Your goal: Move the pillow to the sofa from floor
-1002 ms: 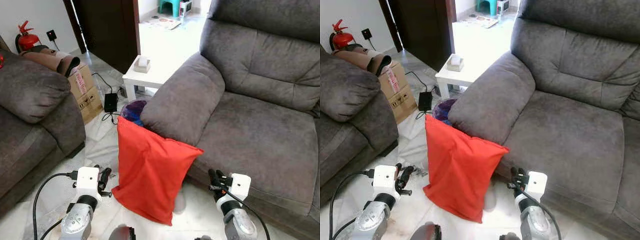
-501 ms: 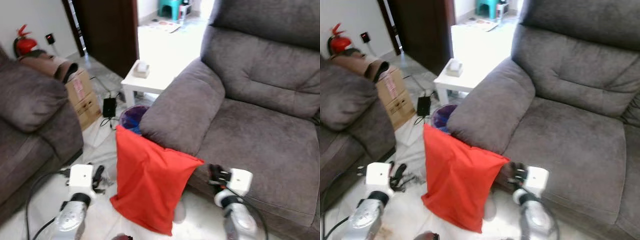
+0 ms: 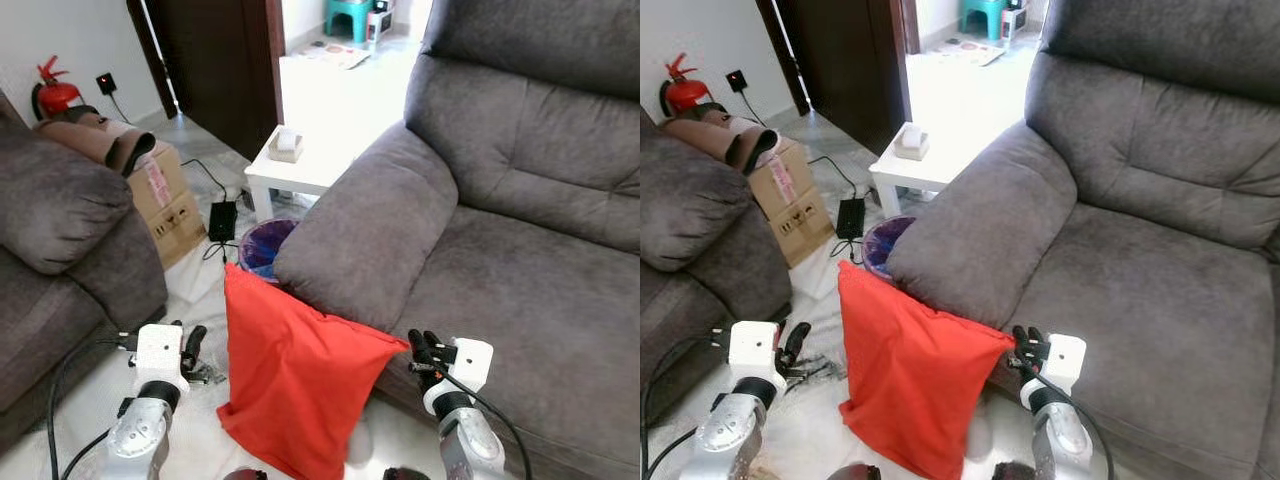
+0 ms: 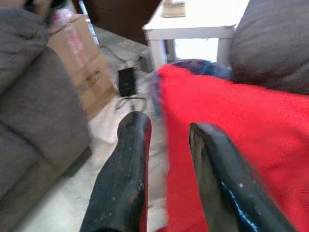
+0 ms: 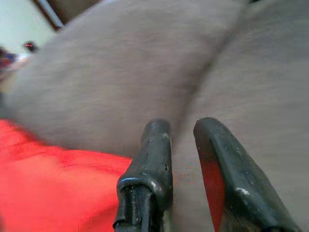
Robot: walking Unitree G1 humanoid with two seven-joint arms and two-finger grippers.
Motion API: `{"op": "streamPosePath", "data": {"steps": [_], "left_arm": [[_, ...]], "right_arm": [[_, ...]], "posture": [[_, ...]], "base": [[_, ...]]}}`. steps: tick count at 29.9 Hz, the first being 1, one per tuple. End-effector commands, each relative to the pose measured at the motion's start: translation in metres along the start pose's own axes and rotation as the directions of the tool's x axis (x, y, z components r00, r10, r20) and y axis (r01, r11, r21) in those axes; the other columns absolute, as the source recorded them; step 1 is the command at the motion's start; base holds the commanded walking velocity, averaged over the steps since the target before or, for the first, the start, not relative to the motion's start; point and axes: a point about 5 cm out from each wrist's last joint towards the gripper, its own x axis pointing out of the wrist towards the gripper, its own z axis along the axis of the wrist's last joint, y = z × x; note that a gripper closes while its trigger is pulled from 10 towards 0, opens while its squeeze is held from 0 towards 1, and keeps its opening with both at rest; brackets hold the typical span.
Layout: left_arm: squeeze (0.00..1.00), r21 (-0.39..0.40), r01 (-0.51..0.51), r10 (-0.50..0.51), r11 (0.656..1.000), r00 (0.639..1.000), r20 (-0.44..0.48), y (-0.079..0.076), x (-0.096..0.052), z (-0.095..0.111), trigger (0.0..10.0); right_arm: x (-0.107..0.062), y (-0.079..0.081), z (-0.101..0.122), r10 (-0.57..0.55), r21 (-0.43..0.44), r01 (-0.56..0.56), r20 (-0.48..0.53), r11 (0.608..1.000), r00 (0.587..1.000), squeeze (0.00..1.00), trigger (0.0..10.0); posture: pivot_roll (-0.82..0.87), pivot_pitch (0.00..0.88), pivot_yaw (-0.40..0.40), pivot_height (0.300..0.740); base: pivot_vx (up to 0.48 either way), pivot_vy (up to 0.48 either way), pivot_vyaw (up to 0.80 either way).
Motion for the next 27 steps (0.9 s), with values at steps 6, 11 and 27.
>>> {"op": "streamPosePath", "data": {"steps": [6,11,27], "left_arm": [[0.0,0.003,-0.015,0.015,1.0,1.0,-0.005,0.006,-0.002,-0.001,10.0],[0.0,0.005,-0.014,0.014,1.0,1.0,-0.006,0.006,-0.002,-0.001,10.0],[0.0,0.011,-0.006,0.006,1.0,1.0,-0.017,0.008,-0.003,-0.002,10.0]], "right_arm": [[-0.001,0.002,-0.003,0.007,-0.009,-0.007,-0.014,1.0,1.0,0.0,10.0],[-0.001,0.002,-0.003,0.006,-0.011,-0.007,-0.011,1.0,1.0,0.0,10.0],[-0.009,-0.017,0.003,0.274,-0.563,-0.369,-0.25,0.739,0.929,1.0,10.0]], "posture": [[-0.02,0.144,0.046,0.637],[-0.02,0.148,0.045,0.637],[-0.01,0.157,0.044,0.637]], "base": [[0.301,0.0,0.0],[0.303,0.0,0.09],[0.031,0.0,0.06]]}}
